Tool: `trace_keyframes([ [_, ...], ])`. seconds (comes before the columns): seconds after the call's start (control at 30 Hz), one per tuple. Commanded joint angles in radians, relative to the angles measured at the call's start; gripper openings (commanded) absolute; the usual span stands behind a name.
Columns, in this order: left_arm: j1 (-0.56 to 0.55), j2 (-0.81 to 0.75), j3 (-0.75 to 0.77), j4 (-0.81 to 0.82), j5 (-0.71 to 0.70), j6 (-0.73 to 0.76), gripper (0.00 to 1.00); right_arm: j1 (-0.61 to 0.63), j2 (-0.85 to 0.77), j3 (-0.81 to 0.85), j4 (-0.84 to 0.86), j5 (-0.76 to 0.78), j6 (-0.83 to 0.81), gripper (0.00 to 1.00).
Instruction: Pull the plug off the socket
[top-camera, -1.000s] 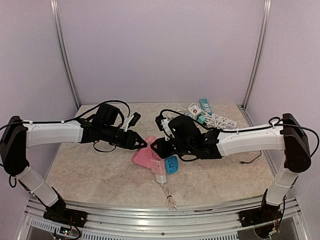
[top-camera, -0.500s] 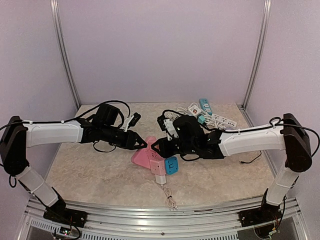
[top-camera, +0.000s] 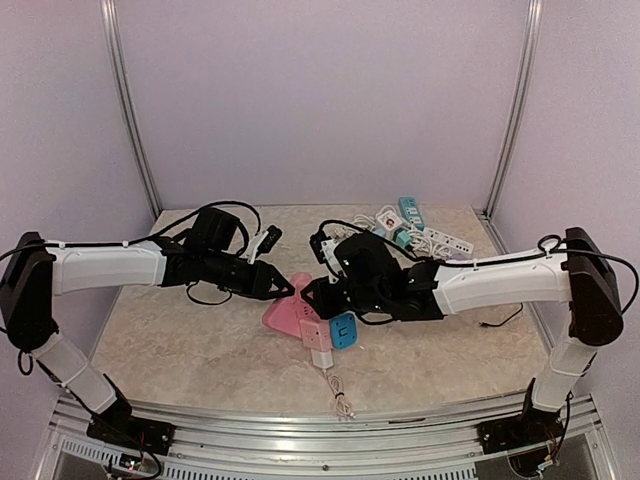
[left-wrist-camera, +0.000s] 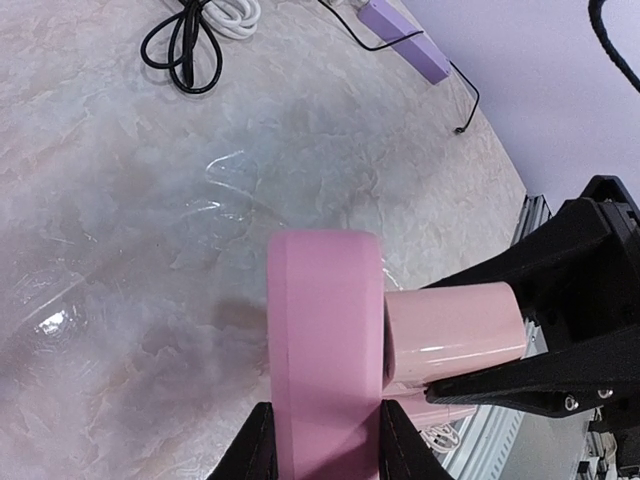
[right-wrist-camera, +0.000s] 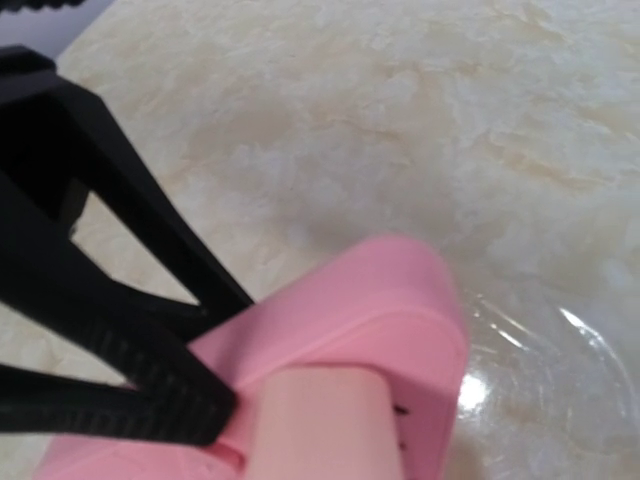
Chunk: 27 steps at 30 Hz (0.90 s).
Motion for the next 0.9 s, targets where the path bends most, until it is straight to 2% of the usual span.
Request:
trace_keyframes([
  [0.0,0.008,0.007,0.027,0.011,-0.039,-0.005,0.06,0.031,0.032,0.067,-0.09,0.076,-0.01,0.0],
  [0.47,0.01,0.01,0.032,0.001,-0.051,-0.005,0.06,0.046,0.054,0.118,-0.187,0.199,0.006,0.0],
  [0.73,0.009,0.008,0.036,0.005,-0.022,0.007,0.06,0.04,0.007,0.055,-0.086,0.113,-0.007,0.0],
  [0.87,0.009,0.003,0.035,0.01,-0.011,0.011,0.06,0.018,-0.021,0.002,0.006,0.007,-0.01,0.0],
])
